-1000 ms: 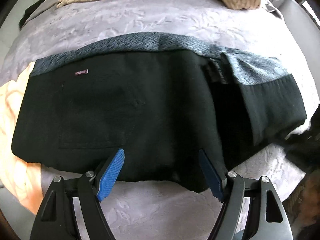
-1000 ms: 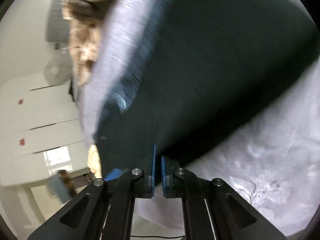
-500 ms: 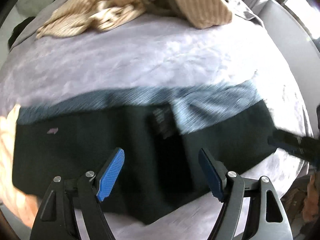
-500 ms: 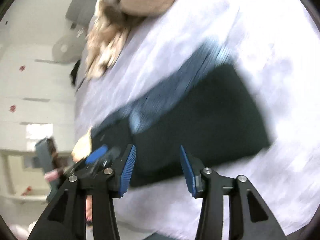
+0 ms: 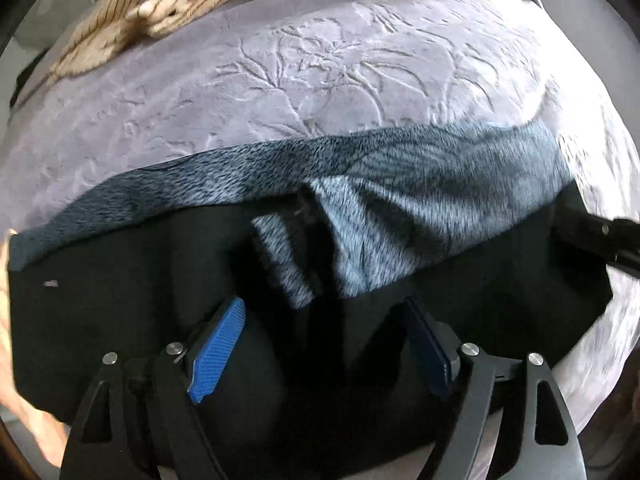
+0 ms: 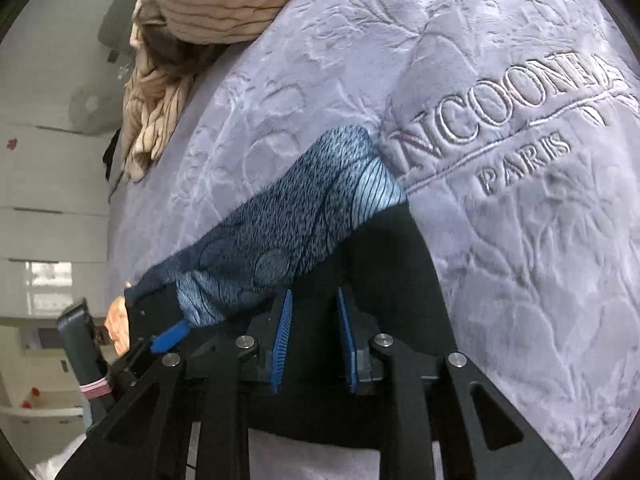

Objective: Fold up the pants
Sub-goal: 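Lay the cuffs onto the waistband and open the right tool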

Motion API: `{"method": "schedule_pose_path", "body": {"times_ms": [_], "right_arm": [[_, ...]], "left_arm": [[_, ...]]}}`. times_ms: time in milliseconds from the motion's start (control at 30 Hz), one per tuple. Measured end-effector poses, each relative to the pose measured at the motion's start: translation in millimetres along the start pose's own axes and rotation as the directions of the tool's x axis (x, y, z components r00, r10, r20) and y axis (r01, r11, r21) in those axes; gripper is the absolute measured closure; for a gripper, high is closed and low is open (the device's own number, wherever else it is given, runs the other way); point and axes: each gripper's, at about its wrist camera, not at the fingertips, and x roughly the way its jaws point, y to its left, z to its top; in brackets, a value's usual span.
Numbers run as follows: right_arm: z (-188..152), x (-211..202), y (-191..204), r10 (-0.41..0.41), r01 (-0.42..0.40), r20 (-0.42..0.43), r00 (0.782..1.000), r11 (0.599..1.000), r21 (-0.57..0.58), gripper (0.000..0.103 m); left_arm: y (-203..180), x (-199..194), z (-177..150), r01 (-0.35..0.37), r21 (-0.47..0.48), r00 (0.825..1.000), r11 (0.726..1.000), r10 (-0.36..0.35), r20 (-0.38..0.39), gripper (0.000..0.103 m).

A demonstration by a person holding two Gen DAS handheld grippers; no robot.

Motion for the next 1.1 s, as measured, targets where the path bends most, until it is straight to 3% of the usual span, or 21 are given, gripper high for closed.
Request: {"method": "schedule_pose_path", "body": {"times_ms": [133,300,433,567,667,833,1000,1100], "right_arm": [[-4,2,10,-0.012,0.012,-0.014,1.000,1.000,-0.003,0.076],[-15,10,57,0.031,-0.038,-0.049,0.998,0.990,-0.137,0.075],[-17,47,92,0.058,-0.077,-0.103,0.993,0.981,-0.180,0.075],[-46,93,111,-0.006,-0.040,-0.193,0.981,0.972,-0.233,0.074],[-66,88,124,-0.045,-0.022,-0.196,0.980,0.944,-0.328,0.074],[-74,72,124,-0.067,-0.003,-0.217,0.974,0.952,-0.306,0.074],[-91,55,131,-0.113,0.038,-0.204,0.972,0.940,-0.340,0.060],[-103,50,134,-0.126,0.047,-0.214,0.969,0.940,-0.338,0.057]], "left_arm": [[11,-20,-15,-0.020,-0.029,1.000,0.999,0.020,-0.002,0.021],[34,-39,-33,-0.058,-0.097,0.998,0.994,0.058,-0.005,0.021],[53,-47,-47,-0.100,-0.136,0.995,0.986,0.097,-0.027,0.021],[68,-45,-59,-0.123,-0.151,0.991,0.981,0.114,-0.064,0.021],[74,-47,-67,-0.119,-0.160,0.992,0.980,0.109,-0.071,0.021],[75,-49,-76,-0.104,-0.169,0.993,0.980,0.094,-0.066,0.021],[80,-54,-77,-0.077,-0.187,0.996,0.979,0.069,-0.050,0.021],[82,-57,-80,-0.064,-0.190,0.998,0.980,0.057,-0.041,0.021]]}}
